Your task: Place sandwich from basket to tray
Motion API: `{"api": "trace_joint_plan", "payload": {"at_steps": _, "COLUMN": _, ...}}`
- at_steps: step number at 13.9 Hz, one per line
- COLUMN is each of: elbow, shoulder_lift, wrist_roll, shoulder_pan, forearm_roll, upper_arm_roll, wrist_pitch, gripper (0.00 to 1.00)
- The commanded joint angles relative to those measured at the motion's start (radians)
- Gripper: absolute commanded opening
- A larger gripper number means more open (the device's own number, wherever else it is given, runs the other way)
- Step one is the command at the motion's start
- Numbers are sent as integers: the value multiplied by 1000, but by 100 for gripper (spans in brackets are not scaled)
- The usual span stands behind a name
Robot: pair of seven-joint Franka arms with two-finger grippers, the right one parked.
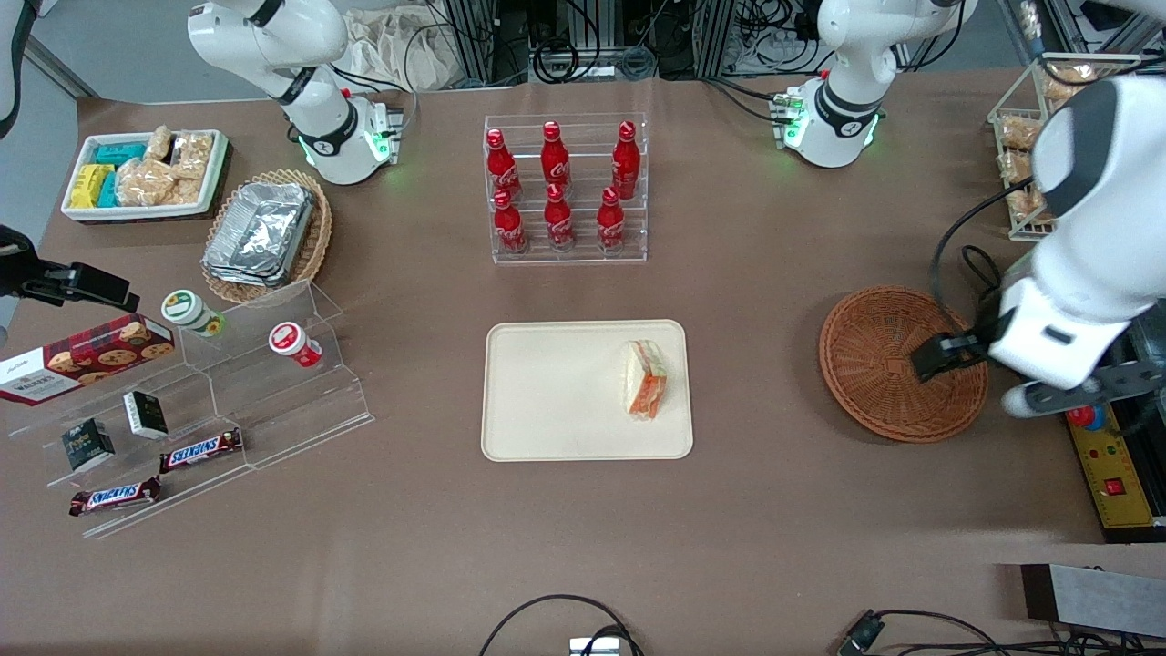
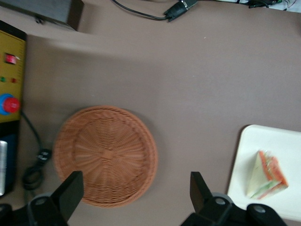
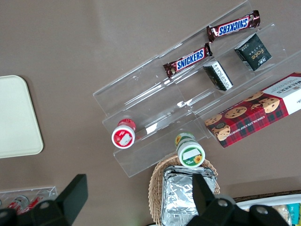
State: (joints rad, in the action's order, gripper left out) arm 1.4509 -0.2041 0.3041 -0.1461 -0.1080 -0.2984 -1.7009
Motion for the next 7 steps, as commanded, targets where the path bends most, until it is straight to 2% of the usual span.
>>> {"api": "trace_joint_plan", "payload": {"at_steps": 1, "elbow": 91, "shoulder_lift": 112, "wrist_roll": -144, "shoulder_pan": 80, "forearm_roll": 36, "upper_arm_roll": 139, "wrist_pitch": 12, "gripper": 100}}
{"api": "trace_joint_plan", "payload": {"at_steps": 4, "elbow": 150, "shoulder_lift": 189, "wrist_roll": -314, "shoulder_pan": 152, "forearm_roll": 40, "upper_arm_roll": 255, "wrist_pitch": 9, "gripper": 100}}
{"api": "trace_joint_plan", "payload": {"at_steps": 7, "elbow": 154, "shoulder_lift": 233, "wrist_roll": -342, "shoulder_pan": 163, "forearm_roll": 64, "upper_arm_roll": 277, "wrist_pitch": 15, "gripper": 100}}
